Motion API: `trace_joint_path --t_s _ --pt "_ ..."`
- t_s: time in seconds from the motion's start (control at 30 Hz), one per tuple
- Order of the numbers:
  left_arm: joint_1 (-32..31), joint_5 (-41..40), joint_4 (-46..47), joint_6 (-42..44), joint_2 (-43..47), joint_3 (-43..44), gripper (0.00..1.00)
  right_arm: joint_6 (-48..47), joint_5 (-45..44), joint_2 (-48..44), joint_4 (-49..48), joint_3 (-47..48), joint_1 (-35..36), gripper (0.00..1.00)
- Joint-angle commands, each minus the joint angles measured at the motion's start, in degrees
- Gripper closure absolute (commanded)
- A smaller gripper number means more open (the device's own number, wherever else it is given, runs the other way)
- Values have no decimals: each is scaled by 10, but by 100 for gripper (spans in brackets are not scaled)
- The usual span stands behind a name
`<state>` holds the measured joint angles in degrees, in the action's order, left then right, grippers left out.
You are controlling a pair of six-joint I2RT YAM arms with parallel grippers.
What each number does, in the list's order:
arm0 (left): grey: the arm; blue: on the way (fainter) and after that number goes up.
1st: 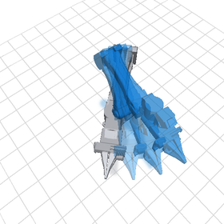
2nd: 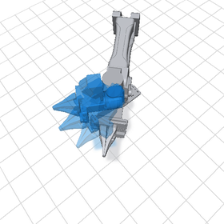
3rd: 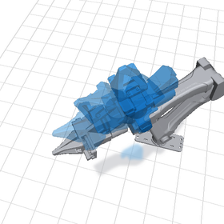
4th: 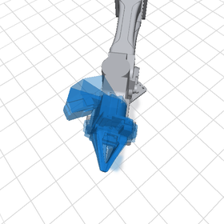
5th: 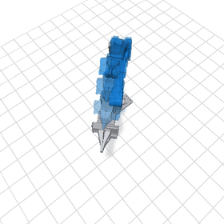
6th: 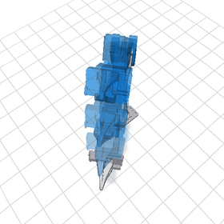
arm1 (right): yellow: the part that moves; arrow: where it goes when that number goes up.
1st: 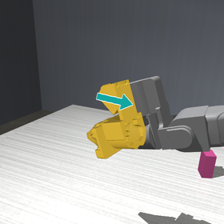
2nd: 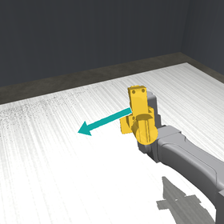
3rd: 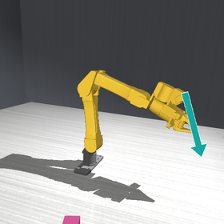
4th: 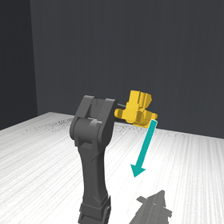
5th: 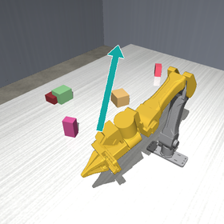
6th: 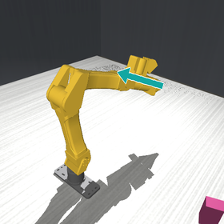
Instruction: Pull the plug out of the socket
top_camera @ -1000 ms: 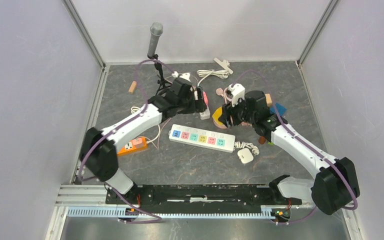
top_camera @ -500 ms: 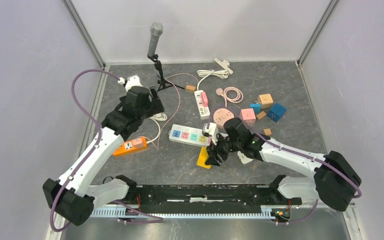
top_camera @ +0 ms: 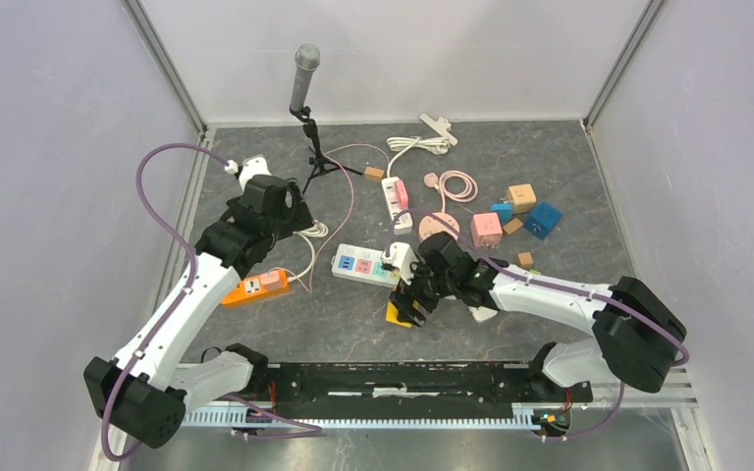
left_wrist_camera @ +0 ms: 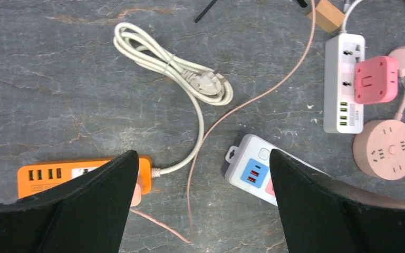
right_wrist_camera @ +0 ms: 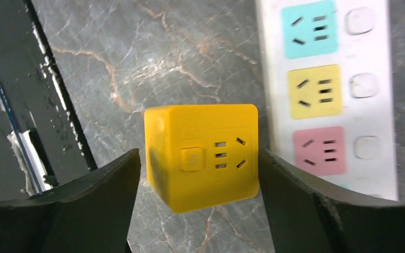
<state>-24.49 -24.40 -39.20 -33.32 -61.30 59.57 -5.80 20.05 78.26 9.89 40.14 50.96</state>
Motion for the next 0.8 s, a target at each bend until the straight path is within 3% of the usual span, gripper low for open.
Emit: trace_joint_path --t_s 0.0,0.1,0.2,0.37,0.47,0.57,0.77 --pt "23 -13 -23 -13 -8 6 0 -5 -50 -3 -15 54 0 12" --pt "42 -10 -39 -11 -16 18 0 -7 -31 -3 -29 77 0 3" --pt "56 -3 -45 -5 -16 27 0 -8 -43 -3 -44 95 0 2" --pt "61 84 -29 13 -32 44 0 36 -280 9 -56 149 -15 2" --pt "61 147 -8 13 -47 48 1 64 -342 39 -43 203 -48 2" --pt "61 191 18 0 -61 48 4 111 -353 90 -26 253 -84 3" --pt "61 300 78 -34 -117 57 14 149 -271 206 0 361 -145 23"
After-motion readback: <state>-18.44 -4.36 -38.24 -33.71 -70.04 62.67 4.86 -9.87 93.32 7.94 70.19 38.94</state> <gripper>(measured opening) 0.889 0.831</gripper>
